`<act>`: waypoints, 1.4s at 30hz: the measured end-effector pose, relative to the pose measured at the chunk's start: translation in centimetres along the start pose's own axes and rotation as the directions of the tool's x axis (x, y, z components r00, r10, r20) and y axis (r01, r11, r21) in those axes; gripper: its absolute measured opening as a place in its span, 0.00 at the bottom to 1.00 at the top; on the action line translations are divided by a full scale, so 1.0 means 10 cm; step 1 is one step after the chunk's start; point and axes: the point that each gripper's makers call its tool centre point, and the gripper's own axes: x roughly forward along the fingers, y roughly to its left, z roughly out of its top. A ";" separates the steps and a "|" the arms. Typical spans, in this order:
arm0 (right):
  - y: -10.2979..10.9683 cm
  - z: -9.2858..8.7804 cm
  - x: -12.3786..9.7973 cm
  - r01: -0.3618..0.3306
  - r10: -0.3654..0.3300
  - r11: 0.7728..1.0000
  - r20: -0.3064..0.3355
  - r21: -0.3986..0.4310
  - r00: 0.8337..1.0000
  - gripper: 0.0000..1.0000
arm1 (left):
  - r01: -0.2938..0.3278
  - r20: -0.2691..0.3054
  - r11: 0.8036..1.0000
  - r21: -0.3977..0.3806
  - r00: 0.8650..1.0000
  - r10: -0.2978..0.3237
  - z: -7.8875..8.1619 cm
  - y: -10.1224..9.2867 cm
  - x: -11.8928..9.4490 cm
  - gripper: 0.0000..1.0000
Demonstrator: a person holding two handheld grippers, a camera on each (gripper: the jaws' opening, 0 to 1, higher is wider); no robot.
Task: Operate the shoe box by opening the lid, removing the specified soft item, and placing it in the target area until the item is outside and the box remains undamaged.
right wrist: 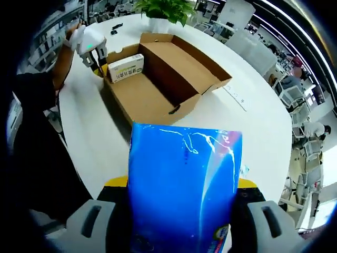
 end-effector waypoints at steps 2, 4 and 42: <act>0.00 -0.02 0.02 -0.008 0.008 1.000 0.007 0.007 1.000 0.75 | -0.001 -0.001 1.000 -0.001 1.000 0.001 0.00 0.00 0.00 0.03; 0.00 -0.04 0.04 -0.009 0.009 1.000 0.005 -0.002 1.000 0.75 | 0.000 -0.001 1.000 -0.001 1.000 0.000 0.00 0.00 0.00 0.03; -0.17 -0.57 0.42 -0.121 0.107 0.946 -0.065 -0.299 0.992 0.75 | 0.002 -0.012 1.000 -0.005 1.000 -0.002 0.01 0.00 0.00 0.03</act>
